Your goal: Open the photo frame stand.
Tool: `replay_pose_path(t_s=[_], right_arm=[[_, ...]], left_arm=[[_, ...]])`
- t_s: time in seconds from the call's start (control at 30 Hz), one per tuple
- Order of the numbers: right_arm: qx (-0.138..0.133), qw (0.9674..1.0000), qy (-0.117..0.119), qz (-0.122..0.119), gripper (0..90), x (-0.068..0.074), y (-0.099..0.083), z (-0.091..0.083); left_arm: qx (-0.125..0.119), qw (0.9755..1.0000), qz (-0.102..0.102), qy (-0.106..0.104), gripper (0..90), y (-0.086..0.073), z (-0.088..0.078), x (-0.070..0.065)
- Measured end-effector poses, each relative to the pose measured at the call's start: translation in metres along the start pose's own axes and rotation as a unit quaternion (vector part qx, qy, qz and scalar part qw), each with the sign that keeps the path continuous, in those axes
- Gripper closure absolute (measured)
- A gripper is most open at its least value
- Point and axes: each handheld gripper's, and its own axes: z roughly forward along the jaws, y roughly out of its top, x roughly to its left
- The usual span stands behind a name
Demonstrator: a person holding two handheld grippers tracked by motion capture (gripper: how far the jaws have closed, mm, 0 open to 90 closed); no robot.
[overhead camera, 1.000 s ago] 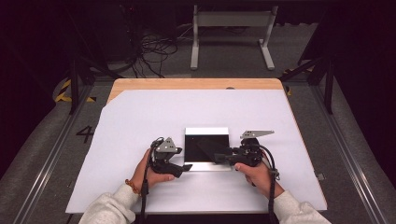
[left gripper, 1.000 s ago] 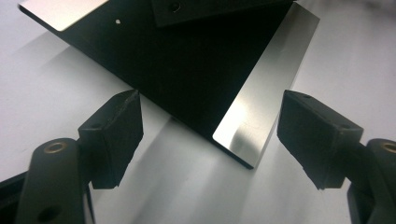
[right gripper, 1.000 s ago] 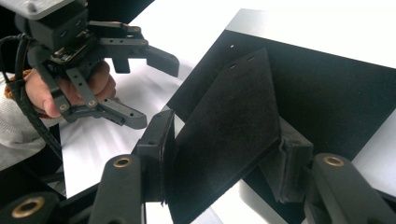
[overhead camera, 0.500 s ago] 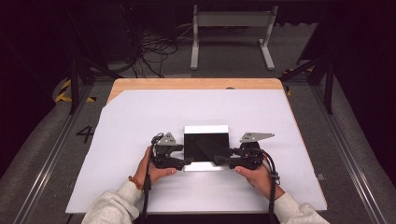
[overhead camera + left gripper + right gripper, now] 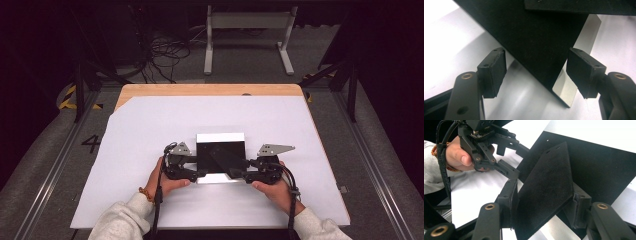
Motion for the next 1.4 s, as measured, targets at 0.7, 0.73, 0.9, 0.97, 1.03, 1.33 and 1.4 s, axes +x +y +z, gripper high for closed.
replay_pose_path(t_s=[0.7,0.73,0.9,0.97,1.03,1.33,1.4], right_arm=[[0.007,0.9993,-0.008,-0.036,50.9,0.010,0.002,-0.005],[0.008,0.9992,-0.009,-0.037,51.3,0.010,0.002,-0.006],[0.006,0.9987,-0.017,-0.048,53.3,0.010,0.003,-0.009],[0.006,0.9986,-0.020,-0.049,54.4,0.009,0.003,-0.010],[0.005,0.9984,-0.020,-0.052,54.9,0.009,0.002,-0.011],[0.011,0.9977,-0.024,-0.063,59.0,0.010,-0.001,-0.012],[0.012,0.9974,-0.024,-0.067,59.9,0.012,-0.002,-0.014]], left_arm=[[-0.031,0.9992,0.020,0.019,41.9,0.011,-0.006,0.005],[-0.035,0.9990,0.021,0.021,42.7,0.012,-0.006,0.005],[-0.042,0.9979,0.034,0.034,46.3,0.016,-0.008,0.002],[-0.048,0.9974,0.039,0.036,48.3,0.016,-0.010,0.002],[-0.050,0.9971,0.044,0.038,49.7,0.016,-0.011,0.002],[-0.060,0.9944,0.067,0.054,54.9,0.017,-0.018,-0.005],[-0.063,0.9938,0.072,0.056,56.0,0.017,-0.019,-0.007]])
